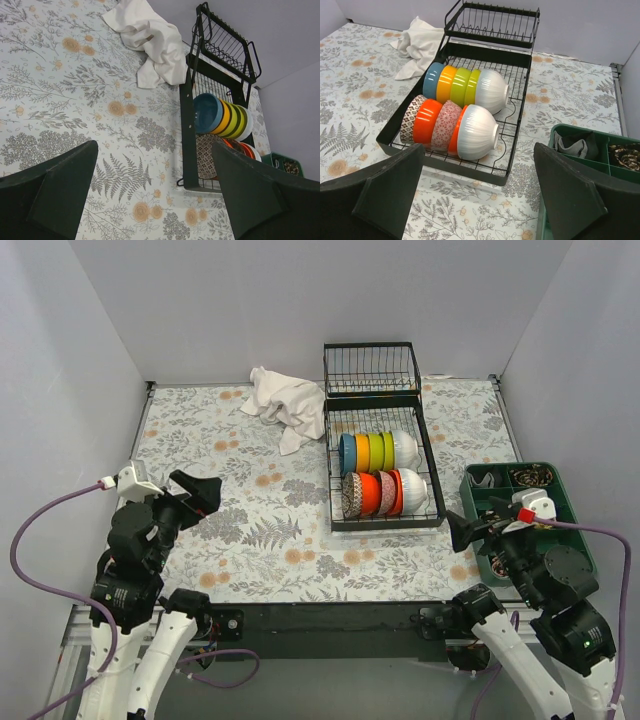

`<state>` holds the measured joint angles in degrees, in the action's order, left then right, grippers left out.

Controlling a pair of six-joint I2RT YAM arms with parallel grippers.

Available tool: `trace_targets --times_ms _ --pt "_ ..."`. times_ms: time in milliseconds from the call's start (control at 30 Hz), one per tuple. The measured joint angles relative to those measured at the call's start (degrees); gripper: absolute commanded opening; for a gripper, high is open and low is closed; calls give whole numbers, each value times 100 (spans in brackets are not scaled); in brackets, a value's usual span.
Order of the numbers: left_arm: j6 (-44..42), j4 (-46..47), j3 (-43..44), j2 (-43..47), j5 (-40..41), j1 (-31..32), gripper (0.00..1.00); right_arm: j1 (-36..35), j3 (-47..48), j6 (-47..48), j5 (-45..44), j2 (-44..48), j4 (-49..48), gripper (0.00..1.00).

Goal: Unload the bowls from the dish rack

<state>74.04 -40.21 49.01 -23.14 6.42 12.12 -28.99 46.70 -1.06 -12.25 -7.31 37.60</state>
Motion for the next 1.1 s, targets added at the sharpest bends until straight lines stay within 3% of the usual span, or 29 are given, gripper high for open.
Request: trace_targets --times_ms 333,500,800,1100 --pt "-24 275 -160 -184 -68 0 98 0 -9 -11 728 -890 -166 98" --pt "-133 612 -321 -531 -260 0 98 -2 -4 -240 702 -2006 -214 98" --pt "-450 1128 -673 -938 -949 0 98 7 101 -673 -240 -3866 -216 99" --pt "-577 1696 -1611 -376 -1176 101 98 505 479 -629 514 -5582 -391 99"
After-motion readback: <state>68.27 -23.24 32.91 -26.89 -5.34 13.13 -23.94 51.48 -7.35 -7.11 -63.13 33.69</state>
